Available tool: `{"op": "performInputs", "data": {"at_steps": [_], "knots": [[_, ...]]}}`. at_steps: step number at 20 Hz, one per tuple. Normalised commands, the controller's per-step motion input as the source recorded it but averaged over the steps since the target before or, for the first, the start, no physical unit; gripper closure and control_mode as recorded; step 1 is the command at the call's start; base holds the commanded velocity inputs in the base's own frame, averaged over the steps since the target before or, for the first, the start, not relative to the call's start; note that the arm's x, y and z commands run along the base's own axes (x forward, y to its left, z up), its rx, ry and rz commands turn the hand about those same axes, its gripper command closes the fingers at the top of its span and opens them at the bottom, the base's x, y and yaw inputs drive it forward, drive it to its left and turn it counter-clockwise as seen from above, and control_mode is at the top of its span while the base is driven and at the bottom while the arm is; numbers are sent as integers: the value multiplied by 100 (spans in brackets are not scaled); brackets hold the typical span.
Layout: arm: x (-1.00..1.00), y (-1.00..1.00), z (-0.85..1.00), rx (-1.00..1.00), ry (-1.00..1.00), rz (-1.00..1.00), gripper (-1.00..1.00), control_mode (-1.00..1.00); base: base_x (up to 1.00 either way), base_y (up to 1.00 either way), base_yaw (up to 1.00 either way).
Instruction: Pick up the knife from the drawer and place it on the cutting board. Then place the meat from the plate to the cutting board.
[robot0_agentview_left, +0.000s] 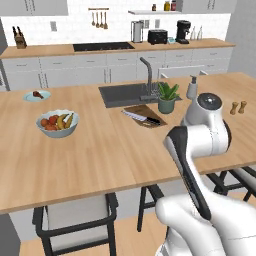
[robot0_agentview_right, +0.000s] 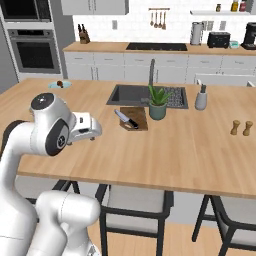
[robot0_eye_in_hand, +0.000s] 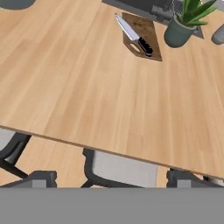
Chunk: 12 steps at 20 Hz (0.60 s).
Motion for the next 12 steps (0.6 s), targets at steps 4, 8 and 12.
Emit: {"op": "performInputs", "data": {"at_steps": [4,8,12], "knots": [[-51,-3,0,1,0,0,-100,-100,0,0,0],[-29,5,-3,0,2,0,-100,-100,0,0,0],[-8,13,-6,0,7,1,-100,-100,0,0,0]]}}
